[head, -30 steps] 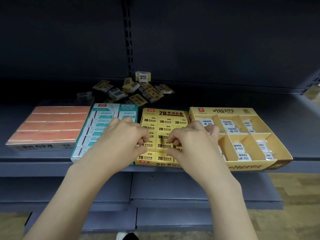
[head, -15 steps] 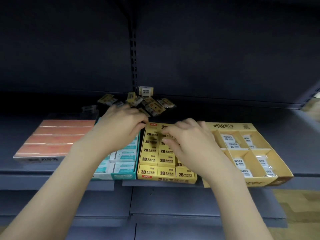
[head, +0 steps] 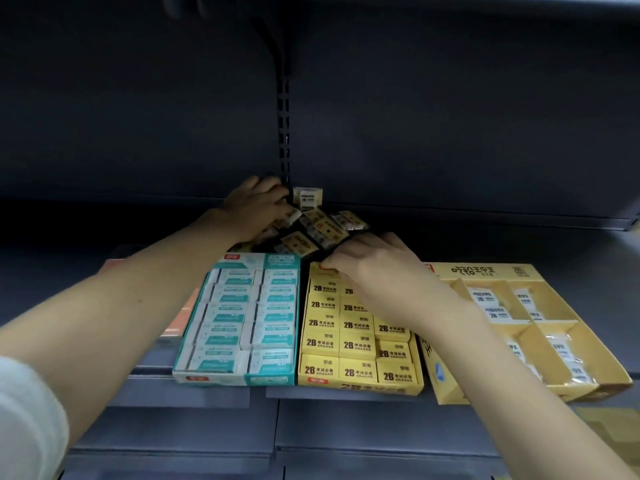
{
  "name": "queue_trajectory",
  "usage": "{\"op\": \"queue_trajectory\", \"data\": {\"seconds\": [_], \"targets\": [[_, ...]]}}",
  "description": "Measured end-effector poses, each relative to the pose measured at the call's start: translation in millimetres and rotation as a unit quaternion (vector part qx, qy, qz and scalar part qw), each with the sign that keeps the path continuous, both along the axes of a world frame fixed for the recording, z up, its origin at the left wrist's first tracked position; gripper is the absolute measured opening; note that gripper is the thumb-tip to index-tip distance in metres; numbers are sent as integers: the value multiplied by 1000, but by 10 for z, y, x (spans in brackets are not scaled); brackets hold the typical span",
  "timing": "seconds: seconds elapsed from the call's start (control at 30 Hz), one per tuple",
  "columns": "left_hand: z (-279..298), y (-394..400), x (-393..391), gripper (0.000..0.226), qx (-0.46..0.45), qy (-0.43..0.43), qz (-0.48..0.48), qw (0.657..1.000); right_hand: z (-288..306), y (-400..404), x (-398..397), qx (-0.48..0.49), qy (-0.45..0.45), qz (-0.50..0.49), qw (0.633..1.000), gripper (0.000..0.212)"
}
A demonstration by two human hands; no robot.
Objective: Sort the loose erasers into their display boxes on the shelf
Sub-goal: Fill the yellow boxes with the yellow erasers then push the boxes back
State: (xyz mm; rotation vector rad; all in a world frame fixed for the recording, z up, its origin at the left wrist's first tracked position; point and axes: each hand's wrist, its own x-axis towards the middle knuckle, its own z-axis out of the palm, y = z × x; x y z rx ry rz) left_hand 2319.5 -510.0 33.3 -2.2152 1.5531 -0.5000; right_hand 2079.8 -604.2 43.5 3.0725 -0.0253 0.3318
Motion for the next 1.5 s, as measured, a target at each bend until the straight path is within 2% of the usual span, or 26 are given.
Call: {"op": "queue_trajectory", "data": {"seconds": [0.1,0.3,0.4,0.5,0.63,0.73,1.03,1.2,1.37,1.5], "targets": [[-24,-25,112,61,58,-41,-12,997,1,19,48,-5,-11,10,1000,40],[-51,-34,313,35,29,-148,-111,982,-43,0,205,-21,-14,15,1000,41],[-50,28,346,26,-1,-119,-126,985,-14,-12,332,-20,-21,33,999,40],[-32,163,368,11,-80,-59,-113,989,32,-69,538,-54,-63,57,995,37],[33,424,369,35,-121,17,-69,990,152,-16,928,-49,-12,112,992,41],[42,626,352,37,-145,31,-56,987,160,48,1255,-60,67,130,987,46],[-59,1148,288,50,-210,22,-46,976,-41,252,1743,-103,151,175,967,52],[-80,1226,236,56,-237,99,-9,966,-64,240,1810,-97,176,176,964,48],[-66,1216,148,56,-269,134,-14,953,-94,185,1793,-47,110,176,977,26],[71,1106,-65,38,-355,239,18,904,-17,64,1598,74,37,150,985,17]]}}
